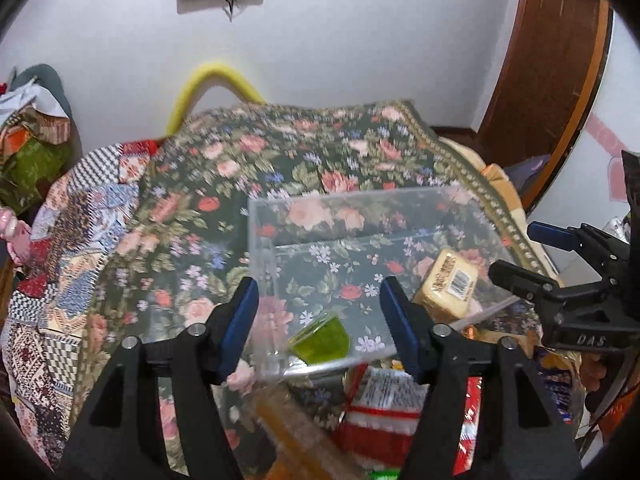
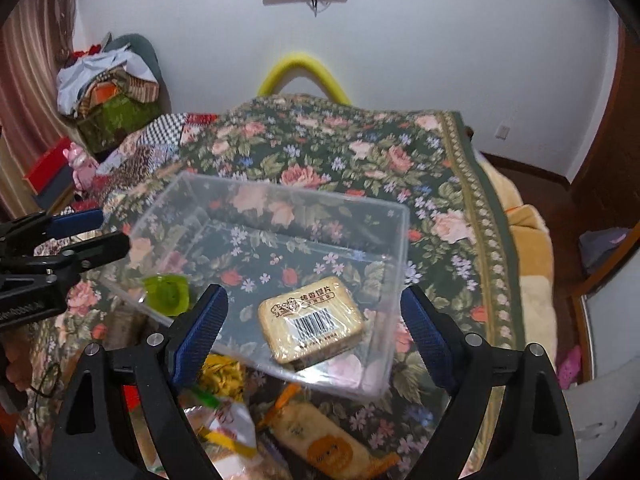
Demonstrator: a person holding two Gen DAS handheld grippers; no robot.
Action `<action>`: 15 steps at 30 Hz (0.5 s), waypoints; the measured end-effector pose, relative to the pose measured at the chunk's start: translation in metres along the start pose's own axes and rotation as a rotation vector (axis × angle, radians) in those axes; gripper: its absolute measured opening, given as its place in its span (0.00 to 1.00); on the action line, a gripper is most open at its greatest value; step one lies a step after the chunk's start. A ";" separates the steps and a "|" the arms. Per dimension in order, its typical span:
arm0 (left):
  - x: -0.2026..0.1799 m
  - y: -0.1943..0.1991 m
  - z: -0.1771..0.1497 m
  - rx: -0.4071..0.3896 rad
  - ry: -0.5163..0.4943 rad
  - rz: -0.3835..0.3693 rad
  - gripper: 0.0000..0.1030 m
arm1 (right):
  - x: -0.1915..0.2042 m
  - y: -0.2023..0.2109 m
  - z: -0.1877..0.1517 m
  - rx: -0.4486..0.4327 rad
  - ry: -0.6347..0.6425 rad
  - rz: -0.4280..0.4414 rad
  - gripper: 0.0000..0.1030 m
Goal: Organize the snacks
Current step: 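Carry jelly cup and bread loaf into the clear box and release both, then grasp the orange puff bag with left tool while right tool grasps blue cracker packet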
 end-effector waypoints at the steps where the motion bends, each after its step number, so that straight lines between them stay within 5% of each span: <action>1: 0.001 0.010 -0.002 -0.015 0.002 0.002 0.65 | 0.001 0.004 -0.001 -0.008 -0.002 0.000 0.85; 15: 0.030 0.055 -0.069 -0.013 0.072 0.015 0.76 | -0.004 0.070 -0.051 -0.103 -0.057 -0.006 0.93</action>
Point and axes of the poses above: each gripper's, at about its wrist camera, not at the fingertips, and y roughly against the way its jaws point, x to its left, z to its top, the point moved 6 cm from there along -y, roughly the way its jaws point, and after that the axes turned 9 degrees about x, right-handed, at the moved point
